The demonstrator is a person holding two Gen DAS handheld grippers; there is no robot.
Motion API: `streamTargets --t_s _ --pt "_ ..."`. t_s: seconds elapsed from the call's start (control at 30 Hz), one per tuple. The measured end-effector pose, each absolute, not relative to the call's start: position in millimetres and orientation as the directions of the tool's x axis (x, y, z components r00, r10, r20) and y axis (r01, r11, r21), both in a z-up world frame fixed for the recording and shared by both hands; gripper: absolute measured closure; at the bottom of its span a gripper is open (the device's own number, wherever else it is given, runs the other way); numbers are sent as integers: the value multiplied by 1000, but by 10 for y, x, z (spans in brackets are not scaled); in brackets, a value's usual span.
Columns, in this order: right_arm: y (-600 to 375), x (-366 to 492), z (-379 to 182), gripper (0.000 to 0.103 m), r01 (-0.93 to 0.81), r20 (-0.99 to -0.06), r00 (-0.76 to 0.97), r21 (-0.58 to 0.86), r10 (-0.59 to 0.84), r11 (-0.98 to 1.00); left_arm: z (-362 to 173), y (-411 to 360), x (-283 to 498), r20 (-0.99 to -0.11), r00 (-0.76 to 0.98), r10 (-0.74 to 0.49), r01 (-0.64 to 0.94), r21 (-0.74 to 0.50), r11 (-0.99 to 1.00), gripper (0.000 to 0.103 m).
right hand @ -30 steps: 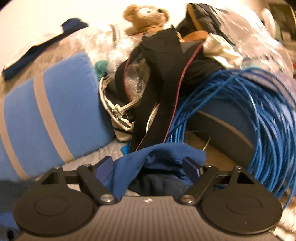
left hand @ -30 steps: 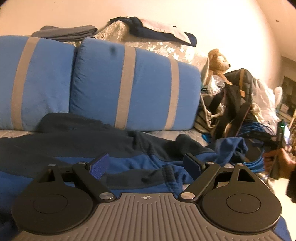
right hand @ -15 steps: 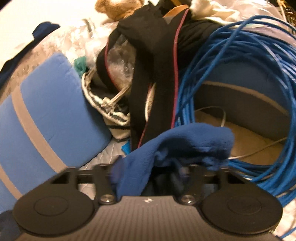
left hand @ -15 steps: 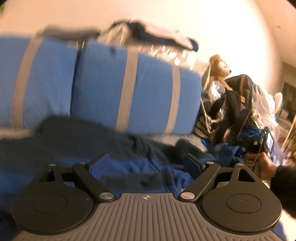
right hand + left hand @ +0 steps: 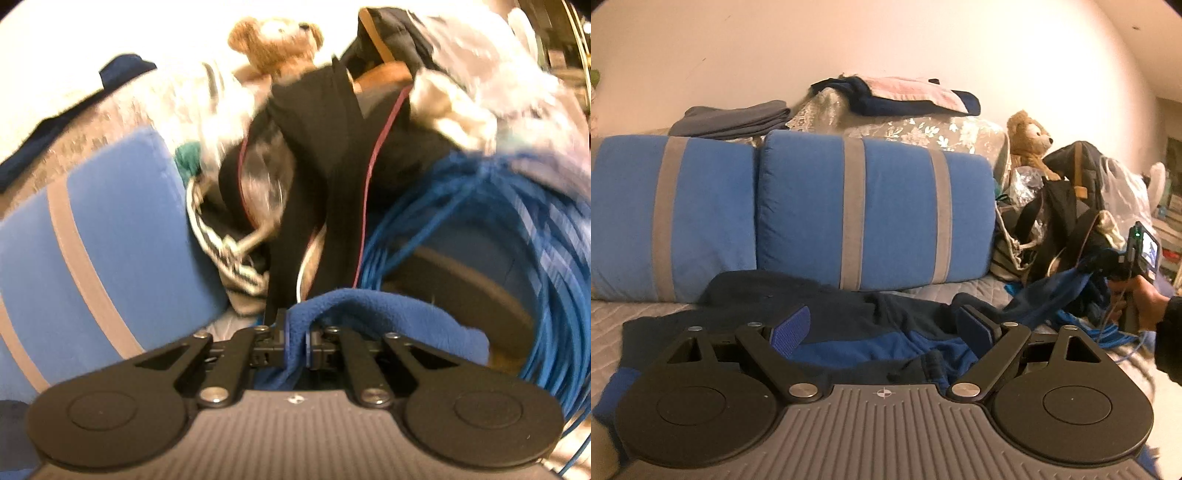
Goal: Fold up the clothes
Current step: 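Lift the held cuff with the right gripper toward the hoodie body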
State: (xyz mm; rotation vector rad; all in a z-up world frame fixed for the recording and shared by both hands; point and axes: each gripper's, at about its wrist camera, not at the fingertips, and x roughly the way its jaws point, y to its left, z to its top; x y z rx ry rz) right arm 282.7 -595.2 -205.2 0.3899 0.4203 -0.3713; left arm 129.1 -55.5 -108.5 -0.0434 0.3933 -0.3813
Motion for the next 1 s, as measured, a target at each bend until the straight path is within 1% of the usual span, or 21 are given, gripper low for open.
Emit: streamTargets --t_s 0.1,0.17,0.3,0.37,0.47,0.5,0.57,0.7,0.8,0.9,0.93,0.97,1.0 --pt "-5851 2815 -1783 95 387 -421 865 213 -273 897 -912 -462 1258 -368 852 -372 340 -151 928 15" --pt "-5688 2801 -1631 95 342 -396 881 159 -257 926 -904 -426 1303 -346 862 -371 325 -187 927 15" --pt "-5301 2796 -1451 95 250 -373 906 87 -201 964 -1142 -390 1506 -332 854 -400 327 -255 910 15" --pt "-5116 2773 -1445 95 206 -376 911 61 -168 977 -1362 -322 1610 -333 843 -423 327 -307 894 15" --pt "-4704 2724 -1508 95 95 -389 916 -39 -102 995 -1601 -193 1715 -379 830 -409 268 -373 888 15" --pt "-4564 2715 -1542 95 52 -398 914 -64 -73 997 -1619 -153 1756 -412 824 -389 225 -393 892 15" --pt "-4234 2661 -1641 95 -59 -422 906 -99 12 993 -1637 -83 1762 -389 829 -402 233 -414 880 15" --pt "-3555 2554 -1931 95 -304 -506 846 -196 169 932 -1640 -88 1745 -404 832 -379 236 -360 902 15" --pt "-3130 2453 -2241 95 -469 -598 769 -284 227 836 -1651 -131 1721 -413 817 -402 267 -346 899 15" --pt "-2906 2348 -2486 94 -576 -677 691 -302 255 759 -1667 -192 1714 -420 806 -417 294 -328 898 15" --pt "-2871 2311 -2546 93 -597 -699 668 -299 256 744 -1669 -204 1704 -420 803 -423 304 -323 896 15" --pt "-2844 2274 -2601 82 -616 -720 646 -294 254 731 -1669 -217 1691 -419 800 -428 312 -319 895 15" --pt "-2837 2239 -2642 59 -623 -733 633 -293 248 726 -1665 -231 1683 -418 797 -435 321 -317 893 15"
